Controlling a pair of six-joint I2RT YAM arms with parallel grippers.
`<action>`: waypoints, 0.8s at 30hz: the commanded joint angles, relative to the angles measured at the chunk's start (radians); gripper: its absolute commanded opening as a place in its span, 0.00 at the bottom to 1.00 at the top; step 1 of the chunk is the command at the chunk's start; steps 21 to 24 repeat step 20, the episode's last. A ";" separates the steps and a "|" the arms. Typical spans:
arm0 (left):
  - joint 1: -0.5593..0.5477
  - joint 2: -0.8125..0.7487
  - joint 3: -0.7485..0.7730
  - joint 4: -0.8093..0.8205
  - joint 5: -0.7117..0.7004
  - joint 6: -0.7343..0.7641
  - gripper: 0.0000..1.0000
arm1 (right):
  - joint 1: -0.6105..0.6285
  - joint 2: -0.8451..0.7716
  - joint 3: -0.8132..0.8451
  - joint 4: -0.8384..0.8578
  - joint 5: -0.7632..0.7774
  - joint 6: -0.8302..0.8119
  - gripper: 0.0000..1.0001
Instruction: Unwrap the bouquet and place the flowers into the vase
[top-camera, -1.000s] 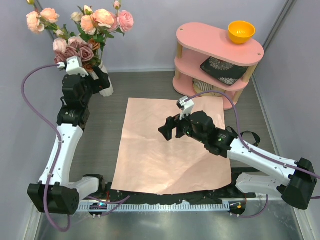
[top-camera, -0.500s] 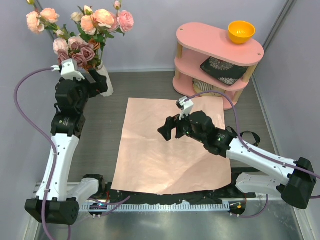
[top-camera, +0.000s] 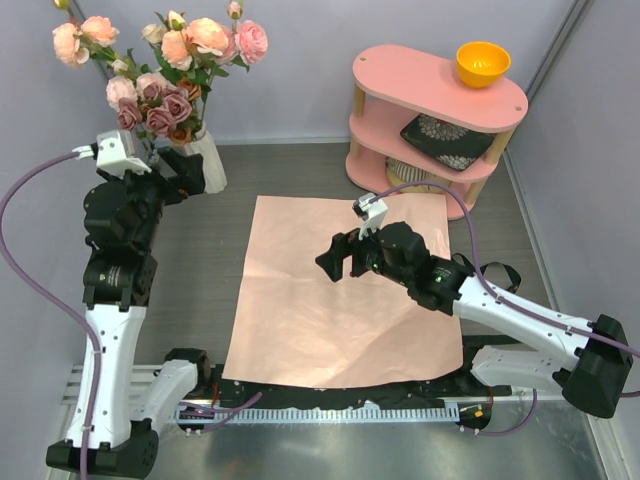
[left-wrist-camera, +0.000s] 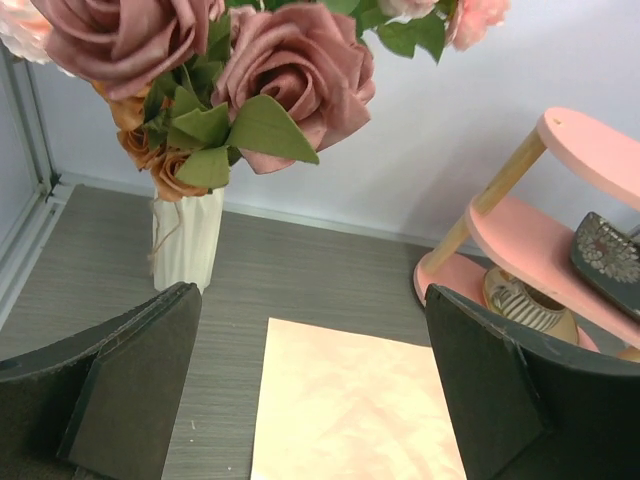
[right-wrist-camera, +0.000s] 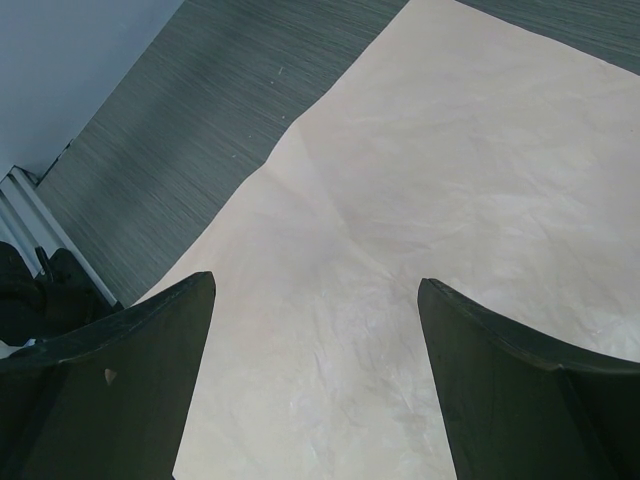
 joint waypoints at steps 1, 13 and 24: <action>0.002 -0.097 0.057 -0.048 0.018 0.015 0.98 | -0.003 -0.020 0.031 0.022 0.015 -0.005 0.88; 0.002 -0.228 0.170 -0.197 -0.053 0.035 1.00 | -0.003 -0.194 0.208 -0.320 0.507 -0.036 0.92; 0.002 -0.228 0.261 -0.160 -0.010 -0.057 1.00 | -0.003 -0.372 0.415 -0.467 0.694 -0.151 1.00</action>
